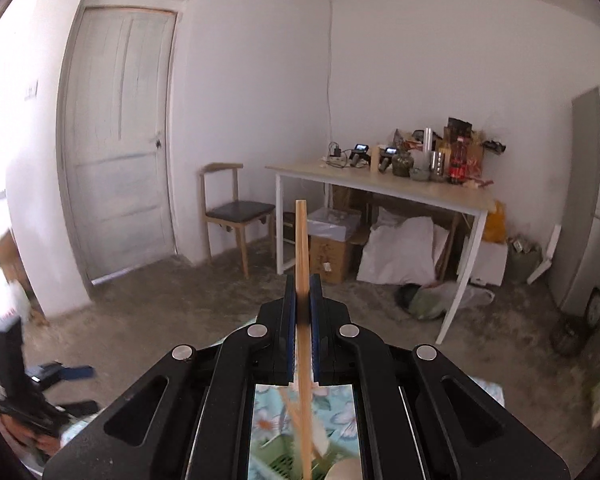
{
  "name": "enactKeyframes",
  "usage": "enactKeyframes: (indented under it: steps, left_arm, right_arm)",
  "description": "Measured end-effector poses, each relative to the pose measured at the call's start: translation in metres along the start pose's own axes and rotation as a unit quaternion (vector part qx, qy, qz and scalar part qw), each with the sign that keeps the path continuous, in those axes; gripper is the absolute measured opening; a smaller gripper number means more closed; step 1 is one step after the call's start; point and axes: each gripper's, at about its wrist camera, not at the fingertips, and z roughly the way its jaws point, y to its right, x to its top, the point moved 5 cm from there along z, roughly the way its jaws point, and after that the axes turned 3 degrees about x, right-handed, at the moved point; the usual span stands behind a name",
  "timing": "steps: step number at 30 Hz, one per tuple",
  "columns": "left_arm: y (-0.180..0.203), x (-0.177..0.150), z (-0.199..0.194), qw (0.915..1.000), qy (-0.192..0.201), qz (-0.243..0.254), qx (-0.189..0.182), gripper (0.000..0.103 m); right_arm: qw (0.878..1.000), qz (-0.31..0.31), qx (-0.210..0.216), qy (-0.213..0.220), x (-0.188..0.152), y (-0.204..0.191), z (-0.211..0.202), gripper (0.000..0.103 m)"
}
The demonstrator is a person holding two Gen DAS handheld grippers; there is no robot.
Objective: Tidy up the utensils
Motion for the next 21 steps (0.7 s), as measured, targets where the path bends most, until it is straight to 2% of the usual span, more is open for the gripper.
enactKeyframes:
  steps: [6, 11, 17, 19, 20, 21]
  left_arm:
    - [-0.018, 0.002, -0.005, 0.9998, 0.006, -0.012, 0.012, 0.091]
    - [-0.020, 0.002, -0.003, 0.9998, 0.005, -0.014, 0.012, 0.091]
    - [-0.015, 0.001, 0.002, 0.9999, -0.002, -0.011, 0.003, 0.091]
    - [-0.013, -0.001, 0.003, 1.0000, -0.004, -0.009, -0.001, 0.091]
    - [-0.011, -0.002, 0.004, 0.9999, -0.005, -0.009, -0.002, 0.091]
    - [-0.010, -0.002, 0.005, 0.9999, -0.006, -0.008, -0.004, 0.091]
  right_arm:
    - [0.998, -0.043, -0.023, -0.025, -0.014, -0.004, 0.025, 0.004]
    - [0.996, -0.071, -0.032, -0.040, -0.024, -0.007, 0.026, 0.004]
    - [0.991, -0.093, -0.047, -0.081, -0.049, -0.005, 0.027, 0.005]
    - [0.991, -0.091, -0.051, -0.086, -0.053, -0.004, 0.024, 0.011]
    - [0.991, -0.089, -0.053, -0.087, -0.053, -0.003, 0.020, 0.022]
    - [0.991, -0.085, -0.056, -0.083, -0.052, -0.003, 0.016, 0.029]
